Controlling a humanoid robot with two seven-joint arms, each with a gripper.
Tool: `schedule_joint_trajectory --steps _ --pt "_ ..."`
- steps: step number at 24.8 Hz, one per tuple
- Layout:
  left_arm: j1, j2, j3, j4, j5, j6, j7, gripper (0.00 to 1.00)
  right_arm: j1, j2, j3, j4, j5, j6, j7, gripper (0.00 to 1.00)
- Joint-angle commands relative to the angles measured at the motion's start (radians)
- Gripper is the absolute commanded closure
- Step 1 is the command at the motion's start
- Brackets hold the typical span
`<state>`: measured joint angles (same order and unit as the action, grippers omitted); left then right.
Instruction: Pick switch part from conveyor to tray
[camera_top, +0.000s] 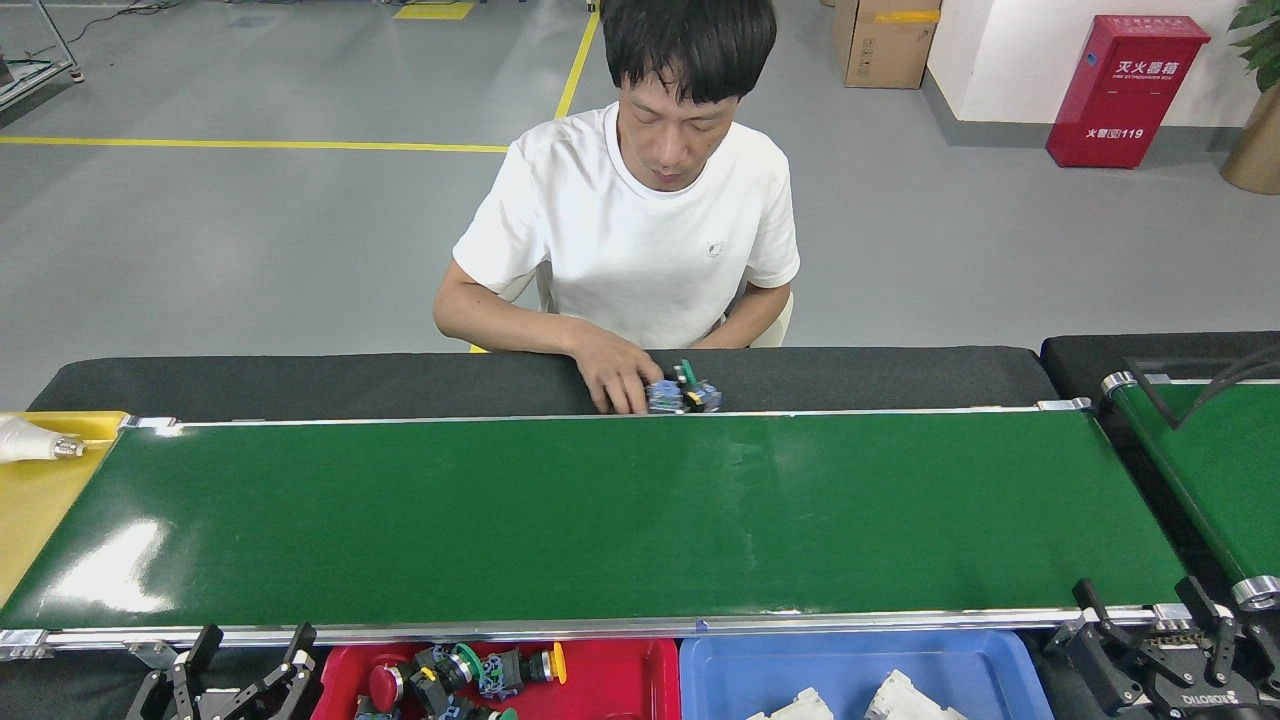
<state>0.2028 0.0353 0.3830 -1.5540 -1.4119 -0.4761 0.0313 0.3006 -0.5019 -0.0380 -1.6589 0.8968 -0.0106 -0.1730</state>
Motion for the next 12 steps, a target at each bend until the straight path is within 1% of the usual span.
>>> schedule_joint_trajectory --steps 1,3,4,7,9,12 --pt "-0.005 0.008 -0.007 -0.017 0.004 0.027 0.007 0.0 -0.011 -0.003 -0.01 -0.01 0.001 -0.002 -0.005 0.01" --pt "0.007 0.018 -0.032 -0.037 0.002 0.063 0.015 0.0 -0.011 -0.001 -0.01 -0.013 0.002 0.0 -0.006 0.01" --pt "0.013 0.025 -0.062 -0.041 0.005 0.103 0.016 0.0 -0.009 -0.001 -0.01 -0.016 0.001 0.0 -0.006 0.01" --pt "0.041 0.086 -0.157 -0.072 0.007 0.238 0.048 0.0 -0.003 0.0 -0.023 -0.021 0.001 0.0 -0.002 0.01" --pt "0.07 0.109 -0.199 -0.093 0.018 0.298 0.058 0.0 -0.003 0.003 -0.026 -0.033 0.001 -0.002 -0.002 0.01" --pt "0.083 0.126 -0.214 -0.107 0.021 0.344 0.058 0.0 0.015 0.009 -0.048 -0.055 -0.001 -0.003 -0.003 0.01"
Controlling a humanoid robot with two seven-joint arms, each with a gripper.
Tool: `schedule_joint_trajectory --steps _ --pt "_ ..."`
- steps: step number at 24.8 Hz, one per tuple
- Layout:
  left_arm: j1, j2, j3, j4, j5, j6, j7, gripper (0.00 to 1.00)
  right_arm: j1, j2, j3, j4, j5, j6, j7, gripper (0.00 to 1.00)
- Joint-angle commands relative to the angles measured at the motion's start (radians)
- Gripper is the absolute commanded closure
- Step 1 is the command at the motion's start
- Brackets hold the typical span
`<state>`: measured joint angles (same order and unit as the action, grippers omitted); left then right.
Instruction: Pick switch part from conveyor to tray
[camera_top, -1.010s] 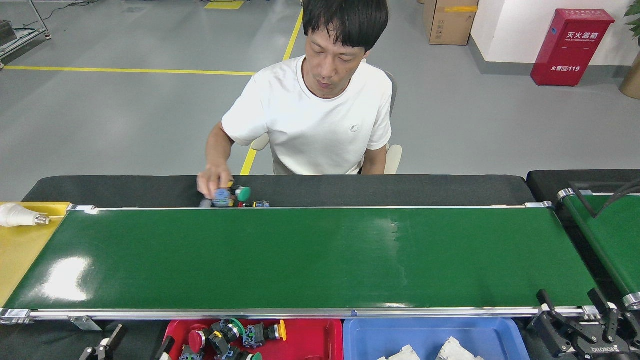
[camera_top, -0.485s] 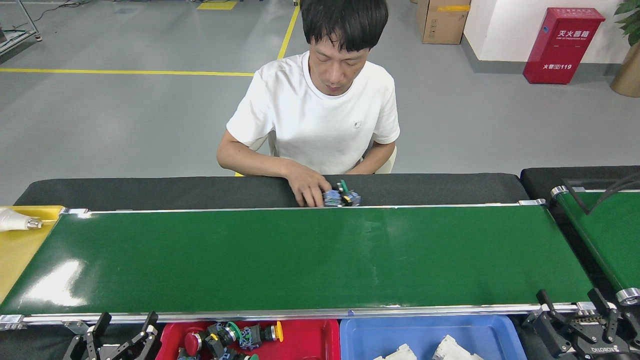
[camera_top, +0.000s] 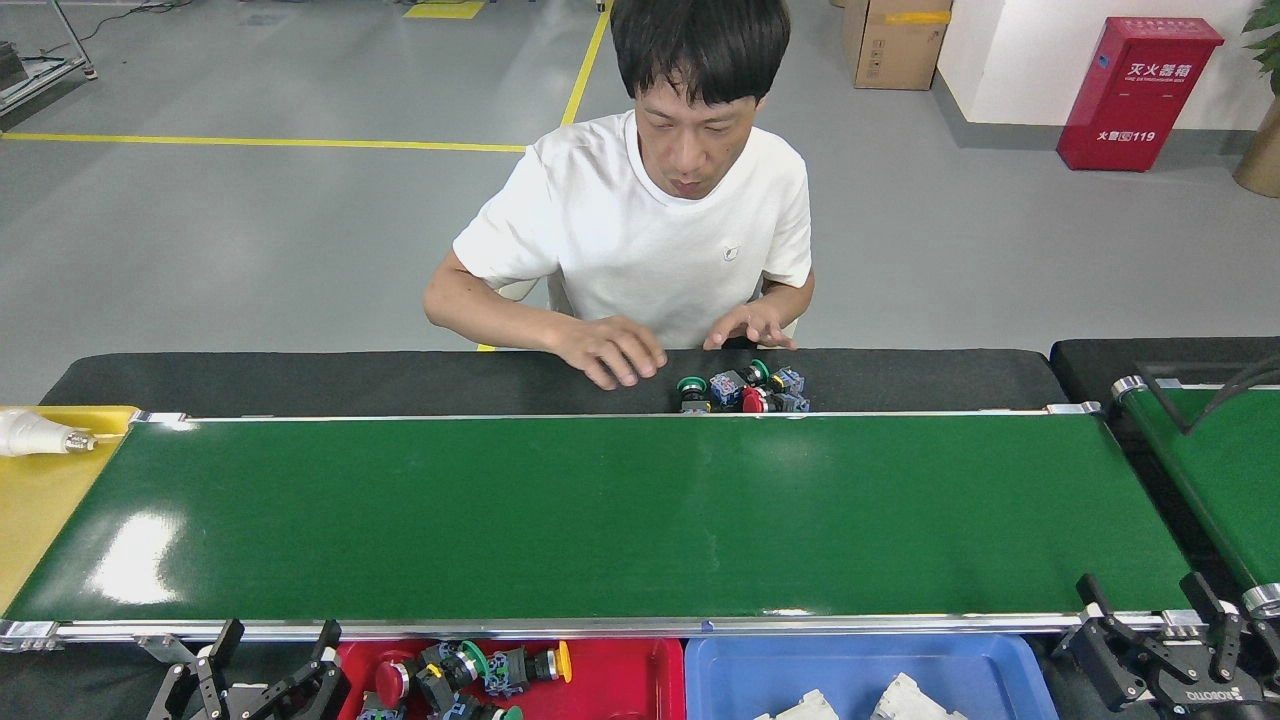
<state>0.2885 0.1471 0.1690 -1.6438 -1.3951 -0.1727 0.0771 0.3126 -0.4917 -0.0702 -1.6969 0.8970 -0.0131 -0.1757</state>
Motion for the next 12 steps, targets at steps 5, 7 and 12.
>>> schedule_joint_trajectory --steps 5,7,12 --pt "-0.002 0.026 0.011 -0.047 0.004 0.039 0.004 0.0 0.079 0.074 -0.094 -0.056 0.0 -0.001 -0.001 0.01" --pt "-0.002 0.045 0.012 -0.06 0.004 0.035 0.004 0.0 0.103 0.094 -0.1 -0.058 0.002 0.001 -0.001 0.01" --pt "0.034 0.049 0.034 -0.077 0.005 0.033 0.004 0.0 0.114 0.096 -0.109 -0.064 0.013 0.001 -0.001 0.01"
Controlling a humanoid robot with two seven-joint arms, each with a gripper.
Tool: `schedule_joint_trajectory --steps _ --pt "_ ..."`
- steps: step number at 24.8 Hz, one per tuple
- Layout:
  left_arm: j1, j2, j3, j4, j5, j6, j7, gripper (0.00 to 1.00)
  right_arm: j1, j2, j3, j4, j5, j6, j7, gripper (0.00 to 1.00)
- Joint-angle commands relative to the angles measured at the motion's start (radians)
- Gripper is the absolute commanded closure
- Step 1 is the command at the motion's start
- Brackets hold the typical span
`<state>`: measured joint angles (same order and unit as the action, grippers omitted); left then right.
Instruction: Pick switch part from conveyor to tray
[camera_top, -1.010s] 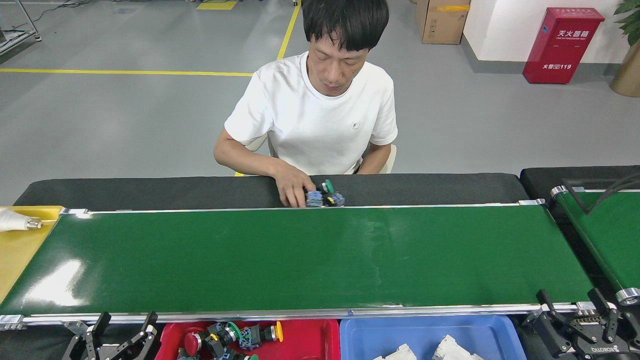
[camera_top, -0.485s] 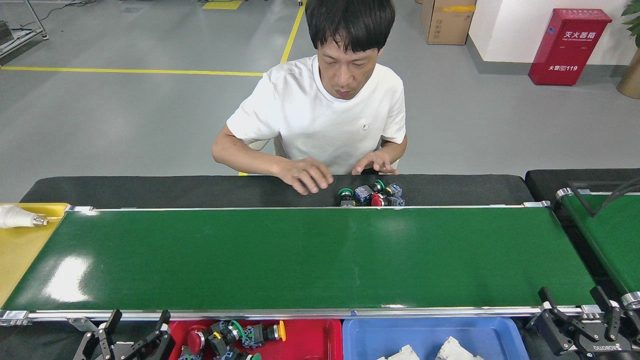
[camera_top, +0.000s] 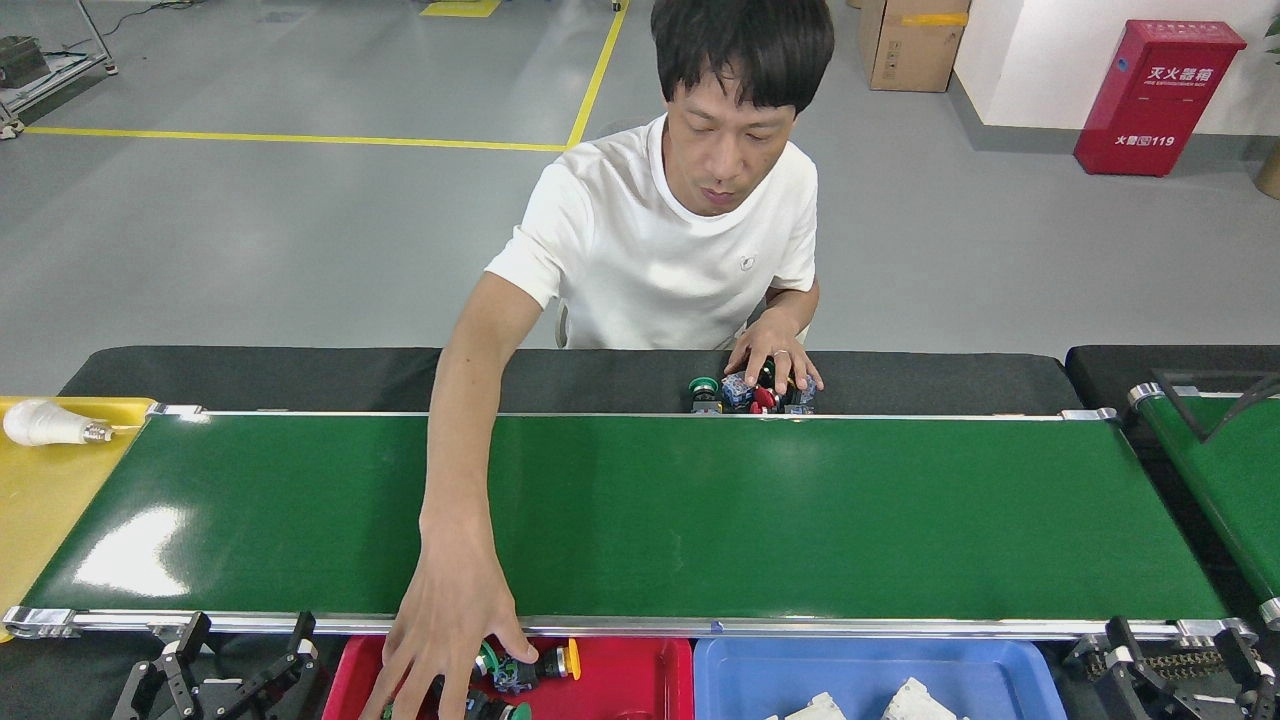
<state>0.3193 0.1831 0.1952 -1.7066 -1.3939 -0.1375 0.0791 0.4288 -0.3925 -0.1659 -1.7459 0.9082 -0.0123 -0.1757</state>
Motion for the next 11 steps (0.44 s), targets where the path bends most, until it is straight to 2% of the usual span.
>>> schedule_joint_trajectory --steps 1,6,11 --pt "0.011 0.015 0.007 -0.013 0.006 -0.002 0.002 0.0 -0.002 -0.002 -0.027 -0.017 0.001 0.0 -0.001 0.01" --pt "0.015 0.018 -0.002 -0.005 0.004 -0.008 -0.007 0.0 0.001 0.012 -0.046 -0.006 0.001 0.0 -0.002 0.01" --pt "0.009 0.009 -0.002 -0.001 0.01 -0.005 -0.065 0.0 0.001 0.014 -0.046 -0.007 0.001 0.0 -0.001 0.01"
